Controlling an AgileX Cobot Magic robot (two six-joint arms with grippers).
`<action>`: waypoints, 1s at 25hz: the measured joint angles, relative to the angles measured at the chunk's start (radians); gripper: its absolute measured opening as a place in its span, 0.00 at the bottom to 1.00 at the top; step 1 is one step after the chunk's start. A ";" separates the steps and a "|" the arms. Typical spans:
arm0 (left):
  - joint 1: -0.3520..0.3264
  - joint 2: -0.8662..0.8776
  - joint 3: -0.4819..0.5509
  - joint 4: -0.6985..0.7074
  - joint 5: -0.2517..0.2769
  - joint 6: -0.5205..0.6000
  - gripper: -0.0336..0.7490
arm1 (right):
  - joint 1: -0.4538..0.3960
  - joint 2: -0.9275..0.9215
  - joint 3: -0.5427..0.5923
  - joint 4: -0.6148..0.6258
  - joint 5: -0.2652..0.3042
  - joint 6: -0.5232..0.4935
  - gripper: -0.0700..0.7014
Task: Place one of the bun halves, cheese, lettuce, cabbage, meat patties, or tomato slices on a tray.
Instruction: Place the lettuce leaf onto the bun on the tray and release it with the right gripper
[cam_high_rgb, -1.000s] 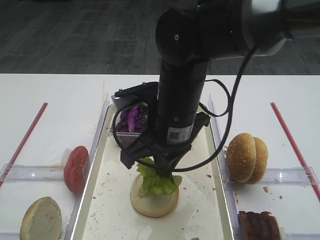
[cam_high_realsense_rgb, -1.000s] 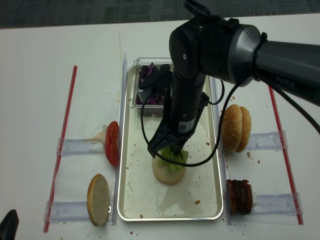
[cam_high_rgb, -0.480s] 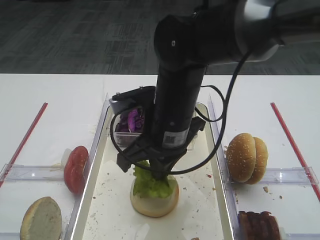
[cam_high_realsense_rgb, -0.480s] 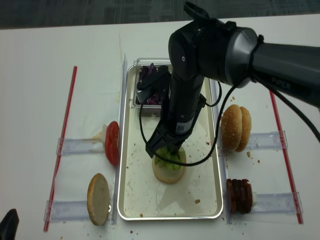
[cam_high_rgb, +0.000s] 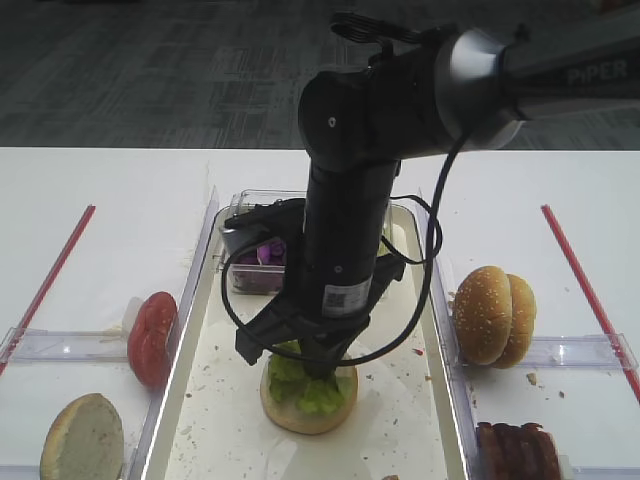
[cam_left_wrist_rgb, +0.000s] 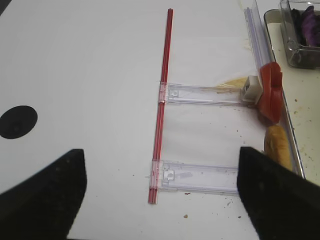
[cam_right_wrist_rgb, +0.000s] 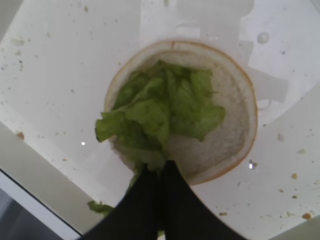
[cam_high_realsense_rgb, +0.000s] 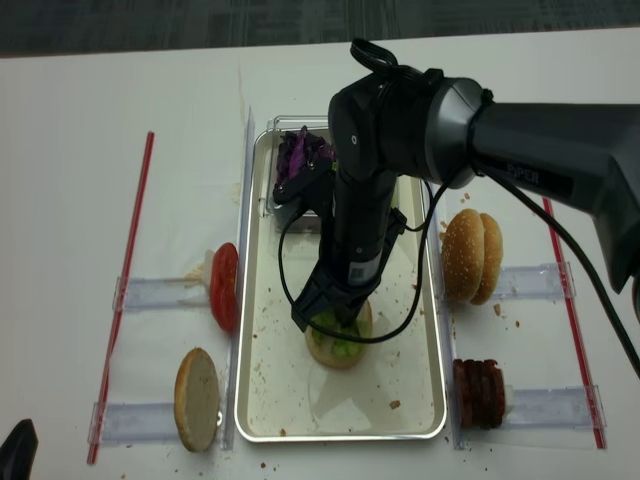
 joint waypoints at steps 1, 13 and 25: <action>0.000 0.000 0.000 0.000 0.000 0.000 0.81 | 0.000 0.000 0.000 -0.001 -0.001 0.000 0.15; 0.000 0.000 0.000 0.000 0.000 0.000 0.81 | 0.000 0.000 0.000 -0.014 -0.037 -0.015 0.20; 0.000 0.000 0.000 0.000 0.000 0.000 0.81 | 0.000 0.000 0.000 -0.016 -0.018 -0.035 0.94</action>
